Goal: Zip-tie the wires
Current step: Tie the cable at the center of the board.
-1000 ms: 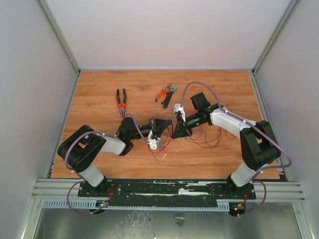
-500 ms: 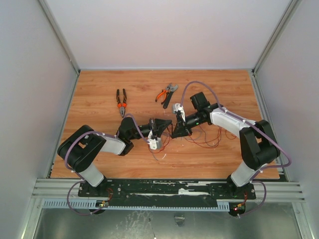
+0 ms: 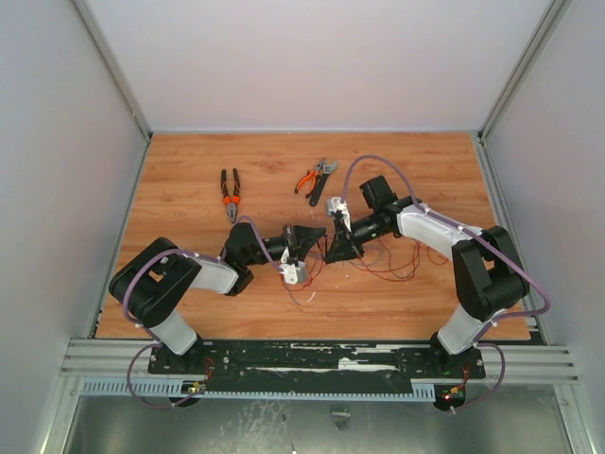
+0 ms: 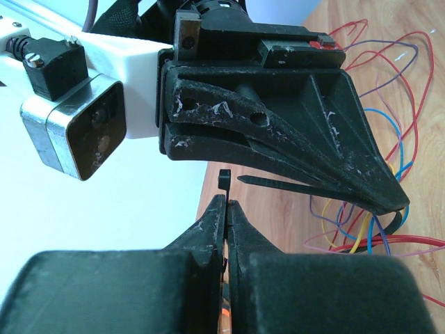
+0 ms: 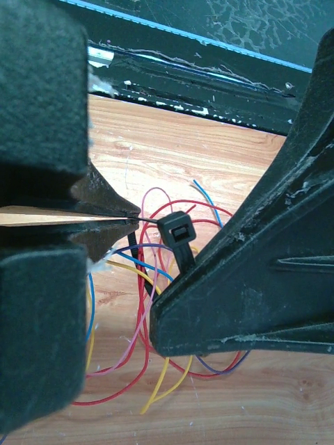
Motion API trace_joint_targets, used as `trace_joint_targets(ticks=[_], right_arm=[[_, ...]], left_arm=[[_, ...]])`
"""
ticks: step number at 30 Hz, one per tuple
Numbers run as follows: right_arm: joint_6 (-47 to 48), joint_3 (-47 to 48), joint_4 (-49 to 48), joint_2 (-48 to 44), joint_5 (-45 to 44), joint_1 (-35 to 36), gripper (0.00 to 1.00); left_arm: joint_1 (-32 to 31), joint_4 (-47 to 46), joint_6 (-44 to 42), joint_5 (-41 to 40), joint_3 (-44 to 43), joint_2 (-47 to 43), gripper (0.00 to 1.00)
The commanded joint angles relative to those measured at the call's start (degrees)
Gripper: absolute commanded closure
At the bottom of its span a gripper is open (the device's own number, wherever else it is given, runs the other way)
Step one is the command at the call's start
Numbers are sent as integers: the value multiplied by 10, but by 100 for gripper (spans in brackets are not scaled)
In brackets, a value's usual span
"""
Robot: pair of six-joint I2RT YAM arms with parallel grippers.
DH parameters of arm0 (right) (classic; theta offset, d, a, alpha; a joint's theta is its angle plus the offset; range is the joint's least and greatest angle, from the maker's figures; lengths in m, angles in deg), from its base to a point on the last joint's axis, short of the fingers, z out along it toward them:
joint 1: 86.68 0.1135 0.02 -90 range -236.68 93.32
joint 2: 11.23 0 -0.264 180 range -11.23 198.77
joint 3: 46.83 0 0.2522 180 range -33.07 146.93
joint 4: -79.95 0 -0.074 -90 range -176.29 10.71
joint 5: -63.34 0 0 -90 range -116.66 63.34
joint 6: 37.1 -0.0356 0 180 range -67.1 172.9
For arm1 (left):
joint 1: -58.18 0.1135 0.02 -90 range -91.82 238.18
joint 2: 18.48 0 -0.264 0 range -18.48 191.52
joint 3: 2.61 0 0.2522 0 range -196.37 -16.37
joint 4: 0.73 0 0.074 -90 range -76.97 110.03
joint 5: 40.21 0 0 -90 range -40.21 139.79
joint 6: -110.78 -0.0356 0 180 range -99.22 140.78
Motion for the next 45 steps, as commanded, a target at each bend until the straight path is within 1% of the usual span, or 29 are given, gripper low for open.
trace_joint_targets(ticks=[1,17,20,38,45], right_arm=[[3,13,-3,0,12,1,100],[19,32,9,6,12,-7,100],[22,39,30,11,12,-8,100],[49,56,83,6,25,-23,100],[45,63,87,7,33,-22,99]], left_arm=[[-6,-23,-4,-2,5,-1,100],[-8,-21,-10,0,8,-1,100],[-8,-20,-12,0,7,-2,100],[-9,-4,-35,1,13,-4,100],[-11,-1,-41,-1,12,-4,100]])
